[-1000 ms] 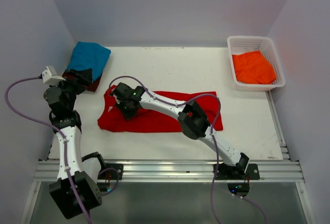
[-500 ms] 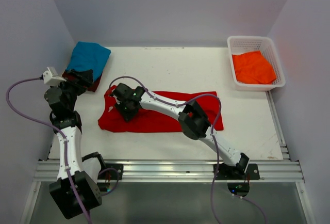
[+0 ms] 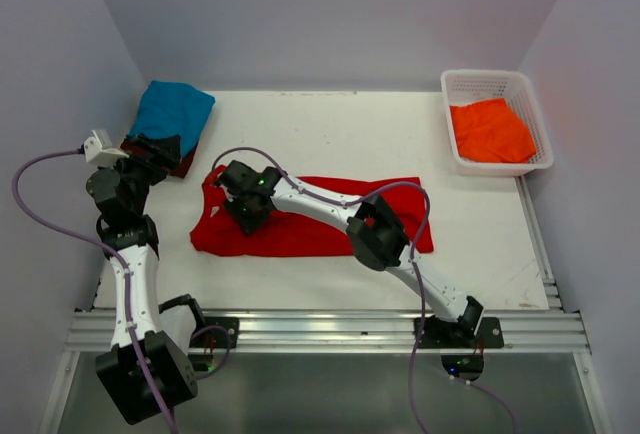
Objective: Fold and stack the t-shirts
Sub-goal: Fold the other side of the tshirt into a rectangle
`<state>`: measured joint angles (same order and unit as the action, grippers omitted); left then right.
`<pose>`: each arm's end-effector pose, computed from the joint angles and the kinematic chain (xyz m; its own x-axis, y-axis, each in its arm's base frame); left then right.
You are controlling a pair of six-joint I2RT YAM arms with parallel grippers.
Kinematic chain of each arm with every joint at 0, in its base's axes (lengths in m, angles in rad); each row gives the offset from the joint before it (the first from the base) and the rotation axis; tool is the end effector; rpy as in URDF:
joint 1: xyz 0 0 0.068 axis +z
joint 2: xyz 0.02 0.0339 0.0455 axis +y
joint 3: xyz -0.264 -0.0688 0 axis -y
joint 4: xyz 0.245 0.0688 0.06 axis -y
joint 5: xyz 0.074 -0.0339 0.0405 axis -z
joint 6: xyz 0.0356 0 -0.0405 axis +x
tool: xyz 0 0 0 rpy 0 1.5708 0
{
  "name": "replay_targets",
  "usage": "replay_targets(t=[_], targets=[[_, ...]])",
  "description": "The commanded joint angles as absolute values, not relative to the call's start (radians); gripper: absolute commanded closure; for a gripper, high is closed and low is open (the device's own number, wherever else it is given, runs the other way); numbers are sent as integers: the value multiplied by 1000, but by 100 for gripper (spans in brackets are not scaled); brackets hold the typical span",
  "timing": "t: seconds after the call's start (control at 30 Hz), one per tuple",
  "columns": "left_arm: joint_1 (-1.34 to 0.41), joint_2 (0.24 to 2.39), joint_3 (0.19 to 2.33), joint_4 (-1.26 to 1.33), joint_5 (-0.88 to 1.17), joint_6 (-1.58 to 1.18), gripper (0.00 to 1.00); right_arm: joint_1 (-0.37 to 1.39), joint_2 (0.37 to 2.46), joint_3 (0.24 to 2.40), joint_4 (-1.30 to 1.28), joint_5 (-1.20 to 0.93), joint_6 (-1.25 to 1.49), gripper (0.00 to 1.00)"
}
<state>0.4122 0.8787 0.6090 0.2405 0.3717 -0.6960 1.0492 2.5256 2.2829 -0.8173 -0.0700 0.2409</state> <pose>0.1983 0.0726 0.3062 0.0055 -0.6496 -0.7603 -0.0483 0.7592 -0.6490 0.2675 0.4705 0.1699 -0.6325 -0.6230 -0.4602 -0.7528 0.6343 0.1759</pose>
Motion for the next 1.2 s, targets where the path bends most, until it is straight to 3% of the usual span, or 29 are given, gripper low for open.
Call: replay_targets(t=[0.0, 0.43, 0.63, 0.77, 0.93, 1.03, 1.17], targets=[[422, 880, 606, 268, 391, -698, 0, 1049, 2444, 2321, -845, -57, 221, 68], [422, 882, 598, 278, 400, -703, 0, 1051, 2438, 2345, -848, -51, 219, 75], [422, 882, 598, 278, 403, -703, 0, 1049, 2424, 2344, -848, -41, 215, 68], [422, 882, 598, 276, 403, -703, 0, 1048, 2431, 2342, -851, -40, 213, 69], [422, 881, 600, 275, 403, -701, 0, 1046, 2445, 2339, -853, -37, 215, 83], [423, 879, 600, 272, 402, -699, 0, 1043, 2450, 2336, -854, -38, 215, 84], [422, 881, 598, 272, 402, -698, 0, 1042, 2441, 2327, -854, -38, 218, 93]])
